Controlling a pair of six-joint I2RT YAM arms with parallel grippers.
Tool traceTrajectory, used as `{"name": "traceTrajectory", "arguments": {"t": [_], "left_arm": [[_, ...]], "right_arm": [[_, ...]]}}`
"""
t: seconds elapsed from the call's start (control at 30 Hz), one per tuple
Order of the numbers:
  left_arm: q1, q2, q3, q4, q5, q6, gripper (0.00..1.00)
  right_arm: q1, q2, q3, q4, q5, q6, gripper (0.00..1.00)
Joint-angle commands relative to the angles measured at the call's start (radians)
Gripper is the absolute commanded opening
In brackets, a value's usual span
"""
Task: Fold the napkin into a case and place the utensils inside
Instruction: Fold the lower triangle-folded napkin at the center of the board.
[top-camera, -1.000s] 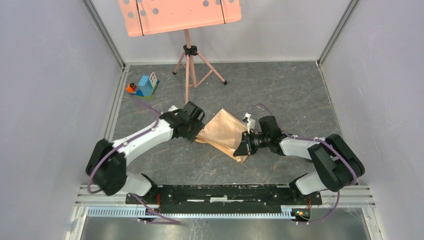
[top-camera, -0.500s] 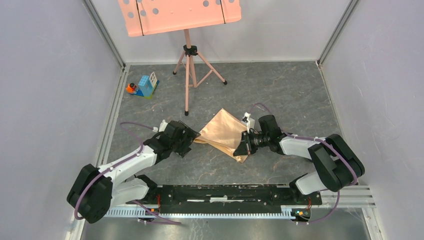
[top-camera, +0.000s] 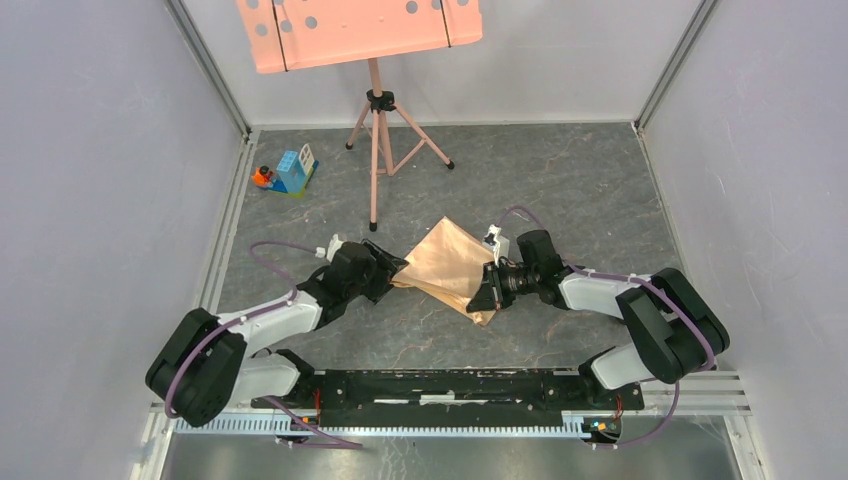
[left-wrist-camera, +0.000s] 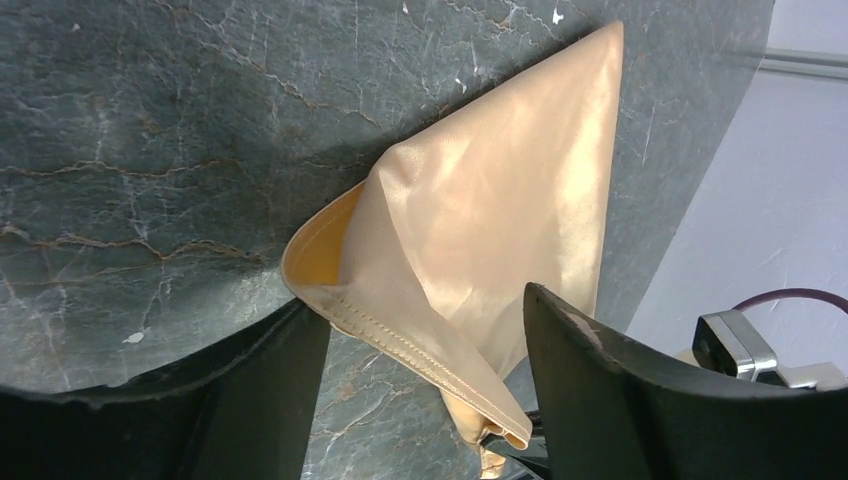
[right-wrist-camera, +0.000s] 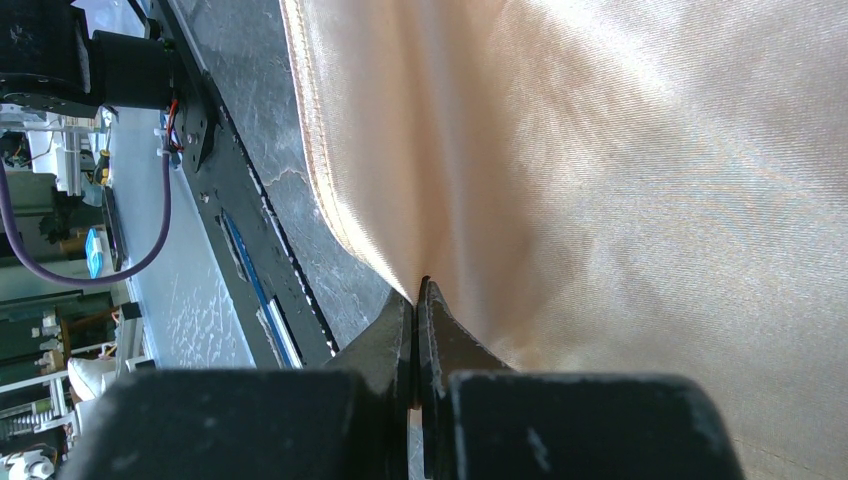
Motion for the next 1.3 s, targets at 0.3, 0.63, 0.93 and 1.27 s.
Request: {"name": "traceTrajectory", "arguments": {"t": [0.3, 0.63, 0.93, 1.27], "left_arm": [[0.006, -0.025, -0.049, 0.052, -0.024, 0.046, 0.75], [0.005, 0.008, -0.036, 0.074, -0.072, 0.088, 0.40], [0.005, -0.034, 0.041, -0.042, -0.085, 0.133, 0.03], [0.004, -0.056, 0.255, -0.546, -0.161, -0.006, 0.02]], "right_arm": [[0.003, -0.014, 0.027, 0.012, -0.012, -0.014, 0.00], [0.012, -0.010, 0.023, 0.014, -0.011, -0.013, 0.00], [0.035, -0.018, 0.015, 0.005, 0.004, -0.025, 0.00], [0.141, -0.032, -0.024, 0.076, -0.009, 0.029, 0.00]]}}
